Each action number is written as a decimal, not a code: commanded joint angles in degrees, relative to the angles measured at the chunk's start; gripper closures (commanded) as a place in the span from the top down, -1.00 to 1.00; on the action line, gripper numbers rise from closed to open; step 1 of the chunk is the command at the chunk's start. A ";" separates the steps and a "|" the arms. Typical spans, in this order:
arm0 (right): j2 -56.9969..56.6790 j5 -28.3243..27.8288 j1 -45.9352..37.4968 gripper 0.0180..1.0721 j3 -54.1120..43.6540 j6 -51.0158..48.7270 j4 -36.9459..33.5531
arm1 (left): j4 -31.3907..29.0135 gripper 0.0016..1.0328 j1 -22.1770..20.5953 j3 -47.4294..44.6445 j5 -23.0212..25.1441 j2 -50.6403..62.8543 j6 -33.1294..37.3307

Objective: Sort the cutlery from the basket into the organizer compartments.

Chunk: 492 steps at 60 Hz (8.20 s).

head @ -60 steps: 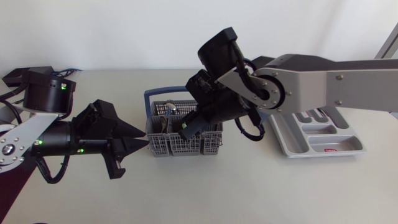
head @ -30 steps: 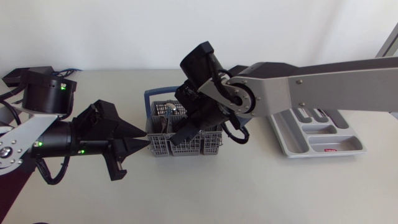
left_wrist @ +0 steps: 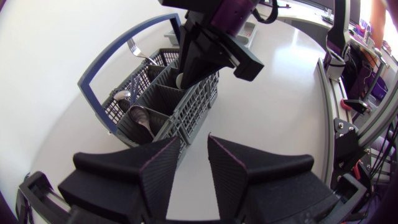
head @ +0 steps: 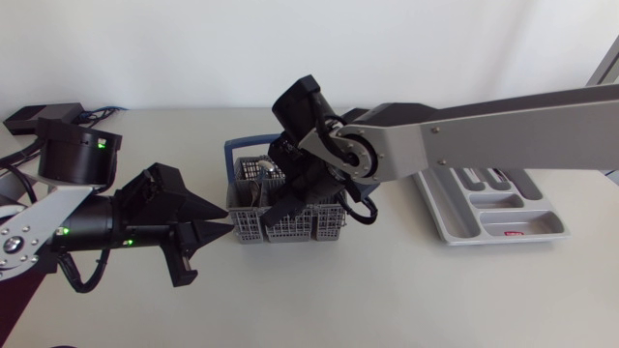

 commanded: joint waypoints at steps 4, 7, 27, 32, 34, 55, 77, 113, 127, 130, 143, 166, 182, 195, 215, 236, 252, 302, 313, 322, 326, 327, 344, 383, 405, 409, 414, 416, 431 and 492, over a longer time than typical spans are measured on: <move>1.40 0.11 -0.10 -0.76 1.30 1.33 -0.57 | 0.66 -0.36 -1.03 -1.98 -0.54 -0.79 -0.61; 1.40 -0.06 -0.28 -0.81 1.21 1.33 -0.48 | 0.74 -0.37 -1.38 -2.15 -0.80 -0.70 -0.61; -2.20 -3.14 -1.33 -0.89 -0.20 2.21 0.22 | 0.83 -0.36 -1.82 -2.86 -1.33 -1.75 -0.61; -3.26 -4.81 -1.77 -0.89 -0.64 2.65 0.40 | 0.74 -0.36 -1.82 -2.86 -1.51 -2.19 -0.70; -3.78 -5.25 -1.86 -0.89 -0.81 2.65 0.49 | 0.74 -0.36 -1.82 -2.86 -1.51 -2.28 -0.70; -10.55 -15.97 -5.29 -0.89 -0.02 4.32 -1.36 | 0.48 -0.36 -2.26 -2.86 -2.47 -2.81 -0.79; -24.00 -18.52 -7.66 -0.89 0.33 5.37 -7.95 | 0.57 -0.36 -3.93 -0.75 -3.97 -1.84 -1.76; -43.51 -17.73 -30.95 -0.89 -12.68 -4.03 -19.29 | -1.28 -0.36 -12.46 11.38 -11.79 7.39 -9.05; -46.23 -14.12 -45.01 -0.89 -22.17 -13.61 -17.09 | -2.16 -0.36 -17.29 15.60 -16.27 12.13 -11.51; -46.32 -13.42 -47.74 -0.89 -24.19 -15.55 -15.60 | -2.16 -0.36 -17.64 16.13 -16.62 12.83 -11.86; -42.63 -10.96 -58.37 -0.89 -30.17 -23.19 -7.95 | -2.51 -0.36 -18.87 18.24 -17.94 15.21 -12.30; -33.49 -10.52 -68.66 -0.89 -34.82 -30.66 6.73 | -2.51 -0.36 -20.19 19.03 -19.26 16.97 -12.83; -22.24 -7.80 -72.08 -0.88 -35.88 -33.48 18.07 | -2.51 -0.36 -20.90 20.17 -20.05 18.11 -13.09; -16.35 -5.34 -70.85 -0.84 -37.46 -33.56 24.39 | -2.42 -0.36 -21.25 20.17 -20.14 18.64 -13.36; -14.86 -3.05 -68.30 -0.08 -40.45 -33.74 28.35 | -2.51 -0.37 -22.48 21.93 -20.93 21.54 -15.12; -21.45 -3.05 -68.30 0.70 -41.33 -33.74 25.36 | -5.14 -0.35 -23.44 26.76 -22.07 26.19 -18.46; -25.76 -3.14 -66.11 0.78 -41.50 -32.16 21.41 | -8.66 -0.31 -22.57 31.77 -22.78 30.76 -23.03; -36.48 -1.91 -56.97 0.79 -42.03 -25.65 11.65 | -18.33 -0.31 -20.90 43.55 -22.69 41.49 -30.58; -36.65 -1.56 -55.74 0.79 -43.00 -25.13 11.91 | -18.15 -0.32 -21.60 43.90 -22.78 42.37 -30.58; -37.27 -1.47 -55.21 0.79 -43.53 -25.13 12.00 | -17.54 -0.45 -21.77 43.81 -22.78 42.54 -30.85; -37.71 -1.29 -54.94 0.79 -43.88 -25.13 12.00 | -17.10 -0.50 -21.86 43.73 -23.04 42.63 -31.11; -37.71 -1.20 -54.77 0.79 -43.97 -25.13 12.00 | -17.01 -0.50 -21.86 43.81 -23.13 42.72 -31.11; -39.47 -0.50 -53.45 0.79 -44.84 -25.04 11.83 | -15.87 -0.64 -21.86 43.37 -24.53 43.16 -31.20; -43.07 2.05 -49.76 0.79 -45.99 -23.81 10.68 | -11.21 -0.93 -16.85 36.96 -19.26 34.54 -31.99; -48.70 2.31 -45.01 0.79 -45.02 -22.49 6.46 | -10.77 -0.93 -14.39 35.02 -9.77 25.75 -33.31; -50.54 1.78 -42.99 0.79 -44.76 -21.96 5.41 | -10.77 -0.93 -13.95 35.20 -7.75 24.00 -33.40; -53.53 -0.76 -40.18 0.79 -43.97 -21.17 3.56 | -10.95 -0.93 -13.69 35.55 -4.41 21.80 -33.40; -54.58 -1.38 -39.12 0.79 -43.61 -20.91 2.77 | -11.21 -0.93 -13.60 35.73 -2.91 21.01 -33.31; -57.66 -9.99 -32.36 0.79 -38.52 -18.01 -1.36 | -12.79 -0.93 -14.48 37.31 5.17 19.78 -32.52; -52.47 -29.33 -15.92 0.53 -38.96 -15.63 7.61 | -22.99 -0.93 -18.70 46.54 26.09 32.61 -23.47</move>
